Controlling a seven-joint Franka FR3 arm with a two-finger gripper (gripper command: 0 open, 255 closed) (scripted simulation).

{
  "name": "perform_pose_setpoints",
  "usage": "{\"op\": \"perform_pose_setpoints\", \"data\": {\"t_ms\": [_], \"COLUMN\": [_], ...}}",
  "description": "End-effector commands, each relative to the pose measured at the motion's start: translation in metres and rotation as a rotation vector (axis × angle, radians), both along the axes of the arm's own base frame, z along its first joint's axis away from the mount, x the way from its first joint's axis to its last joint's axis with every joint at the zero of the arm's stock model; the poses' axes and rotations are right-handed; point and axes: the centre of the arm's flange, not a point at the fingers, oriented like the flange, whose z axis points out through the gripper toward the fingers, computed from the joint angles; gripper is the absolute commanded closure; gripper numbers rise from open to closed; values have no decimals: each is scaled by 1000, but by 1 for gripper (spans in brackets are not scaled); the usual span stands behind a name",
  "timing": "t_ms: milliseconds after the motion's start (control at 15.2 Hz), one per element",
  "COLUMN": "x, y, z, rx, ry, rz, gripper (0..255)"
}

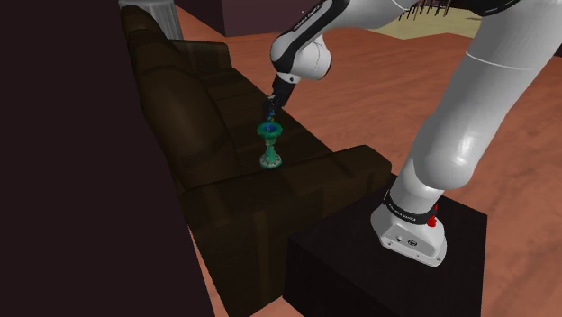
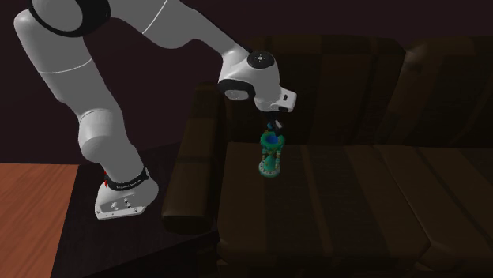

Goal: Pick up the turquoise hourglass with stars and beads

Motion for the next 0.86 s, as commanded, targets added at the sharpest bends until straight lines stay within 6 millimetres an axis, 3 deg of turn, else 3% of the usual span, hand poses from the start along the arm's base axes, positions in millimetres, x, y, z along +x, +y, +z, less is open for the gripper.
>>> {"op": "perform_pose_setpoints", "data": {"t_ms": [0,660,792], "x": [0,0,0], "y": [0,0,0], "z": [10,63,64], "rx": [0,0,0], "ry": [-1,-1,-1], "rz": [0,0,0], "gripper": [255,255,255]}}
